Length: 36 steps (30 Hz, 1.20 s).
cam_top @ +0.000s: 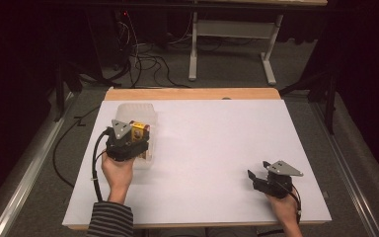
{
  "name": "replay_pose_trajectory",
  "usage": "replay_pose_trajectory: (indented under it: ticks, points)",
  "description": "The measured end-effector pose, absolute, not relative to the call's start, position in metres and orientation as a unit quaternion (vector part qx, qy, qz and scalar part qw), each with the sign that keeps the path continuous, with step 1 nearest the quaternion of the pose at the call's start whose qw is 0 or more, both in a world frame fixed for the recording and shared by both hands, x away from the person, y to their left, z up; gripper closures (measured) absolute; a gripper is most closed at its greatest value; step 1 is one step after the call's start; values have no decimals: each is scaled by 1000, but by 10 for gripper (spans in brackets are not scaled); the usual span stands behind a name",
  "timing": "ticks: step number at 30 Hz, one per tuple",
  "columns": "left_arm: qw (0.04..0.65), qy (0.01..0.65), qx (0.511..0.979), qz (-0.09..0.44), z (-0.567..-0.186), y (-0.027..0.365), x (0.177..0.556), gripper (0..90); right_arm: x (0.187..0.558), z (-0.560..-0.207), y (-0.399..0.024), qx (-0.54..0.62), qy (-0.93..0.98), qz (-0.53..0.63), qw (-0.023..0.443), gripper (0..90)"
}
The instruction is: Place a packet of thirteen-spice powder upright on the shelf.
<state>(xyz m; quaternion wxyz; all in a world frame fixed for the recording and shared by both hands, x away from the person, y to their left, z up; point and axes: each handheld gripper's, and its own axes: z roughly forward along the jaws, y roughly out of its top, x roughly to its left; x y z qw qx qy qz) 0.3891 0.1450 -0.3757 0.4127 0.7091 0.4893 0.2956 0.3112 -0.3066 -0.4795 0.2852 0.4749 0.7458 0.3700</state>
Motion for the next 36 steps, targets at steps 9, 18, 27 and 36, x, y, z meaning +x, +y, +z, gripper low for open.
replay_pose_trajectory:
  ticks: [9,18,27,36]
  points:
    - [406,496,708,297,-382,150,388,327,311,-480,-307,474,747,369,286,315]
    - [398,500,709,297,-388,152,387,327,311,-479,-306,475,747,368,284,316]
    - [391,506,710,294,-395,155,387,327,311,-479,-306,475,747,368,284,316]
    - [388,509,711,293,-399,157,384,327,311,-479,-306,475,748,366,284,316]
